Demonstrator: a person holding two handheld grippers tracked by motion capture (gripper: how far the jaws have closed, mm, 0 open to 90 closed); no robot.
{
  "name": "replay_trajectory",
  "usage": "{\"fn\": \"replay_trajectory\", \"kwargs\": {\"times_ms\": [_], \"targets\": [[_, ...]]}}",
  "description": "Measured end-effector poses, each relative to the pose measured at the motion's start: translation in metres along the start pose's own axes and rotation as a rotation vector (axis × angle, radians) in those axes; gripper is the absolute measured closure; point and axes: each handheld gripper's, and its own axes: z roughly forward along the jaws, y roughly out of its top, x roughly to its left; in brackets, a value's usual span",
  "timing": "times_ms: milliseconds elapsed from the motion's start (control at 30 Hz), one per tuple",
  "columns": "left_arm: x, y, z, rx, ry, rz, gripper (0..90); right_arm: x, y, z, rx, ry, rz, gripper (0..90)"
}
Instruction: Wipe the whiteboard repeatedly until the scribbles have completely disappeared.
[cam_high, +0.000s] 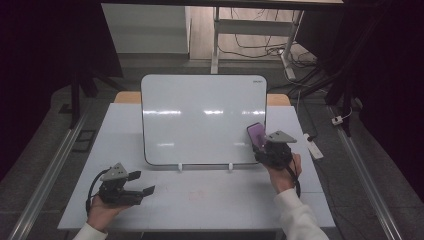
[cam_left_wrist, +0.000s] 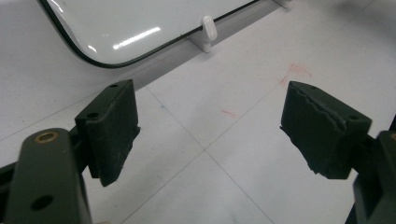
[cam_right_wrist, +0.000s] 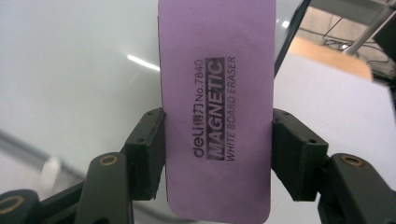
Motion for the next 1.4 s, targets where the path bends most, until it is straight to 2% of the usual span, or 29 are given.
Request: {"fn": "replay_trajectory", "kwargs": {"times_ms": [133,200,267,333,400,567,667,733,867,967,1067,1200,1400], "targets": [[0.000,-0.001,-0.001,-0.005,-0.001,-0.001,19.7,0.001,0.008,0.002,-0.008,-0.018,0.011,40.8],[0.001,-0.001,-0.001,-0.003,0.001,-0.005,19.7,0.006,0.003,0.001,-0.001,0.004,0.004,40.8],[0.001,-0.001,-0.001,-0.004,0.001,-0.005,19.7,0.017,-0.004,0.003,0.029,0.022,-0.044,40.8],[0.000,-0.001,-0.001,-0.004,0.002,-0.001,19.7,0.024,-0.009,0.003,0.035,0.023,-0.082,40.8],[0.000,0.000,-0.001,-0.002,0.001,-0.001,19.7,0.021,-0.007,0.003,0.030,0.025,-0.077,40.8],[0.000,0.000,-0.001,-0.003,0.001,-0.002,19.7,0.001,0.012,0.001,-0.013,-0.030,-0.029,40.8],[0.001,-0.001,-0.002,-0.005,0.002,-0.002,19.7,-0.006,0.017,0.001,-0.019,-0.025,-0.001,40.8],[0.001,-0.002,-0.003,-0.006,0.004,-0.008,19.7,-0.004,0.014,0.000,-0.023,-0.032,-0.009,40.8],[0.001,-0.002,-0.003,-0.006,0.004,-0.007,19.7,0.000,-0.004,-0.001,-0.006,-0.007,-0.011,40.8],[0.000,-0.001,-0.002,-0.006,0.003,-0.001,19.7,0.005,-0.019,-0.003,0.022,0.007,-0.031,40.9],[0.000,0.000,-0.001,-0.004,0.001,-0.001,19.7,0.005,-0.026,-0.004,0.036,0.023,-0.040,40.8],[0.000,0.000,0.000,-0.002,-0.001,0.002,19.7,0.002,-0.019,-0.003,0.039,0.021,-0.033,40.8],[0.001,0.000,-0.001,-0.004,-0.001,0.000,19.7,-0.006,0.015,0.000,0.028,0.006,-0.005,40.8]]}}
